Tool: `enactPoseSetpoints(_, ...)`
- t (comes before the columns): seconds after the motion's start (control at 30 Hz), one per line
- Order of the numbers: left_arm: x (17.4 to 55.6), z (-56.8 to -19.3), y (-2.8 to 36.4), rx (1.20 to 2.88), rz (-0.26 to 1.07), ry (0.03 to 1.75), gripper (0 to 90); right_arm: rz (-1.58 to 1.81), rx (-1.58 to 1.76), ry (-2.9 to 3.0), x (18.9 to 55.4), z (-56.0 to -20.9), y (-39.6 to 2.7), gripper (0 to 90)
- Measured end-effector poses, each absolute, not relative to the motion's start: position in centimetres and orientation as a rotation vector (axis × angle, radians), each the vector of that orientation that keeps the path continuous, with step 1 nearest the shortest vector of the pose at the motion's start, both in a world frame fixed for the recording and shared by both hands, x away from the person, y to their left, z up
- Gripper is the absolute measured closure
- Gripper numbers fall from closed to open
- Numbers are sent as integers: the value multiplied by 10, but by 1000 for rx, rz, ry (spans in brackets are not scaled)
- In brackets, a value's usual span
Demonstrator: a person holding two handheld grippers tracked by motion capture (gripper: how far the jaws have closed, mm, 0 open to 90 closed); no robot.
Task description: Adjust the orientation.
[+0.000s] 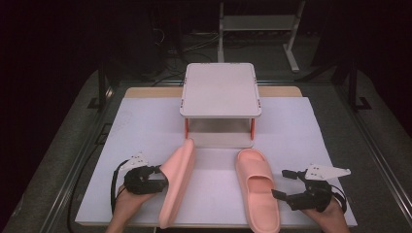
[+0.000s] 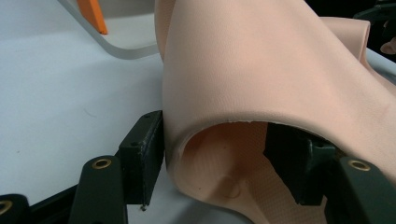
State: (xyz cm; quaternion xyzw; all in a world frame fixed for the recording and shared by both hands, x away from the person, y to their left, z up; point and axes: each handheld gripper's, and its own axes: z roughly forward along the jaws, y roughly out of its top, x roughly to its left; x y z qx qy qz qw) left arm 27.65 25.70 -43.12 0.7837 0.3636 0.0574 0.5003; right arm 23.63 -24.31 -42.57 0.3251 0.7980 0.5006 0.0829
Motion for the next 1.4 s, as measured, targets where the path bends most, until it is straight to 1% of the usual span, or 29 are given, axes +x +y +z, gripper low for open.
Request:
enactPoseSetpoints(0.23,277,-427,251,1884,132,852,388,1497,973,2375,236,-425,-244,169)
enactPoseSetpoints(0.47,281,-428,244,1931,164,857,391,1497,976,2364,237,-423,-246,169)
enactPoseSetpoints(0.5,281,-428,241,1935,159,855,372,1501,982,2358,237,-423,-247,170)
enactPoseSetpoints(0.53,281,-428,238,1938,181,859,386,1508,982,2352,238,-423,-248,170)
enactPoseSetpoints(0.6,283,-427,233,1941,164,847,382,1510,991,2349,238,-422,-248,170)
enactPoseSetpoints(0.7,282,-427,223,1952,157,820,366,1517,986,2340,238,-421,-248,172)
enactPoseSetpoints(0.77,281,-427,217,1979,155,798,339,1514,973,2358,239,-421,-245,201)
enactPoseSetpoints(0.87,278,-428,208,2020,159,764,321,1503,966,2369,239,-422,-242,201)
enactPoseSetpoints(1.07,277,-428,206,2043,159,728,296,1454,954,2401,243,-428,-229,229)
enactPoseSetpoints(1.1,275,-429,202,2088,175,702,296,1449,957,2401,244,-428,-227,235)
enactPoseSetpoints(1.13,275,-429,202,2088,175,702,304,1441,966,2398,246,-430,-226,240)
enactPoseSetpoints(1.17,274,-429,198,2136,206,682,322,1439,966,2400,247,-430,-225,261)
enactPoseSetpoints(1.37,273,-430,194,2181,251,652,435,1366,985,2394,250,-435,-221,378)
enactPoseSetpoints(1.4,273,-430,194,2181,251,652,453,1366,985,2394,250,-435,-221,378)
